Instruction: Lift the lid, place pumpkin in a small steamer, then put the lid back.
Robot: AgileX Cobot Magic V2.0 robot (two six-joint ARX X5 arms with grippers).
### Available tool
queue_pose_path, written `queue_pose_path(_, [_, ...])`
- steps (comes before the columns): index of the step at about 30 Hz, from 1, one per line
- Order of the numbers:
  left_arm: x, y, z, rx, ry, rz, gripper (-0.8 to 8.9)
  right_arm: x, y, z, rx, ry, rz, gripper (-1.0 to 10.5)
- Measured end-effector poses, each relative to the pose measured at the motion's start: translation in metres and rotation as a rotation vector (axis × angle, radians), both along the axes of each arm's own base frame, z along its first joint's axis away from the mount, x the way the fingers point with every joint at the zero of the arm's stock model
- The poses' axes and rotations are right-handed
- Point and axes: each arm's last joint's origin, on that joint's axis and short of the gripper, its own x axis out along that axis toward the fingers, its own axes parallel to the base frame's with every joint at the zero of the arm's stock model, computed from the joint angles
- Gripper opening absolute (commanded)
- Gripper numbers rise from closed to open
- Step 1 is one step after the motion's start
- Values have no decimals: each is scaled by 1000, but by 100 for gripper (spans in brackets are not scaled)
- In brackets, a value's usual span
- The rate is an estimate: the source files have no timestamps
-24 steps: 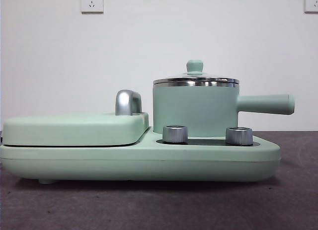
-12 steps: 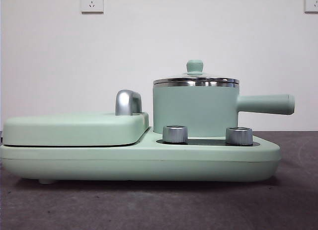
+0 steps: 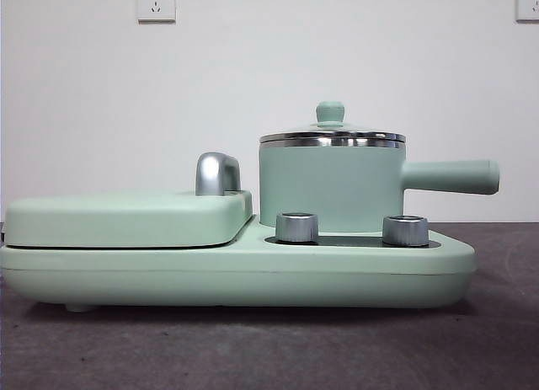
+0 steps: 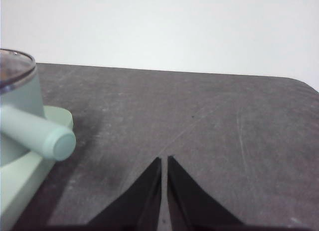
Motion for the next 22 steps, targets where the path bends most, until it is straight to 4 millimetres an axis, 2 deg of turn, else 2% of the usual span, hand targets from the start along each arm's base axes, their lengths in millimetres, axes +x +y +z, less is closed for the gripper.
queue_pose_path(3, [0,0,0,0,0,0,6,2,0,-10,1,30,15,16])
queue_pose_path(11, [0,0,0,0,0,0,6,1,-3,-17,13,99,42,16])
queue_pose_path(22, [0,0,0,0,0,0,6,1,-3,-16,14,95,37,16])
